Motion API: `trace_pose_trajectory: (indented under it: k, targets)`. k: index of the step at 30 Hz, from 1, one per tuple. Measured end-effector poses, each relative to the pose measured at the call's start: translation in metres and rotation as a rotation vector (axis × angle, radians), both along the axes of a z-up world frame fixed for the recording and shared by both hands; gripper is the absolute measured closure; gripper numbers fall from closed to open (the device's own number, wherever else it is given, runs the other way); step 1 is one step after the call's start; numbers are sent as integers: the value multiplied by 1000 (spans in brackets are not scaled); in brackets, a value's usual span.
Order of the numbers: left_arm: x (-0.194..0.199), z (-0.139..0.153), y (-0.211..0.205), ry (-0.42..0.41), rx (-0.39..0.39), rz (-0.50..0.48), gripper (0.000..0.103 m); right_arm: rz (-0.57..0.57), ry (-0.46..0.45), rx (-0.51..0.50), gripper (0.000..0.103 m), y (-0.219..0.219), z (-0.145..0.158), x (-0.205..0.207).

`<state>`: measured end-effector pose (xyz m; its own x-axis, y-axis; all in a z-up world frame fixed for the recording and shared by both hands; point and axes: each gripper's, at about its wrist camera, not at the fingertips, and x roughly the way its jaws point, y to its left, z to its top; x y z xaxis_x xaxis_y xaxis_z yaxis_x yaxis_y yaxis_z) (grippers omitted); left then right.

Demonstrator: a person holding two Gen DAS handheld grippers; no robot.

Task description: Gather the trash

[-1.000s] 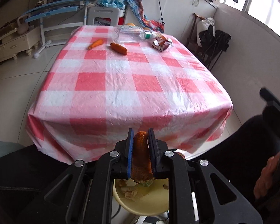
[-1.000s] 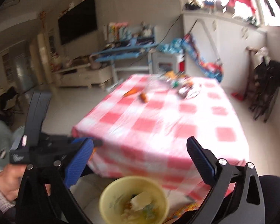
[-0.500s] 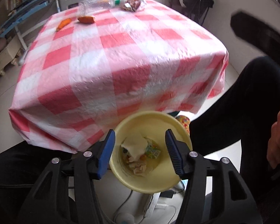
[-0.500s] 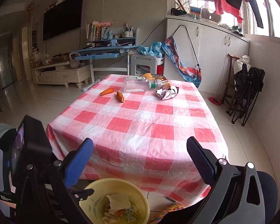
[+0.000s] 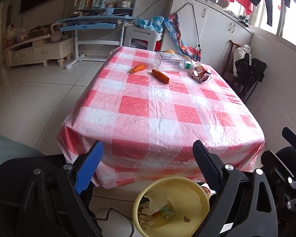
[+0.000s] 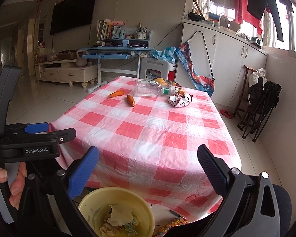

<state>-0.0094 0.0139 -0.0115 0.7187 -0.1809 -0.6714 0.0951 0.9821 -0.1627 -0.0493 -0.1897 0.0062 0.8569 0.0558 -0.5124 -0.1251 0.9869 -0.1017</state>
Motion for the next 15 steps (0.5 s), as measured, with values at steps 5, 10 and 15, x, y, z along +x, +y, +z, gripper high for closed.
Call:
trace_pose_trajectory:
  k: [5,10,15]
  targets:
    - [0,-3,-5,-8,28,-12,15,3,6,-8,7,2,-1,1]
    - [0,-2,-3,-12,19,0,15,7,7,-12,7,4,-2,0]
    - [-1,-2,-1,-18,12,7,15,9,8,-10,7,4,-3,0]
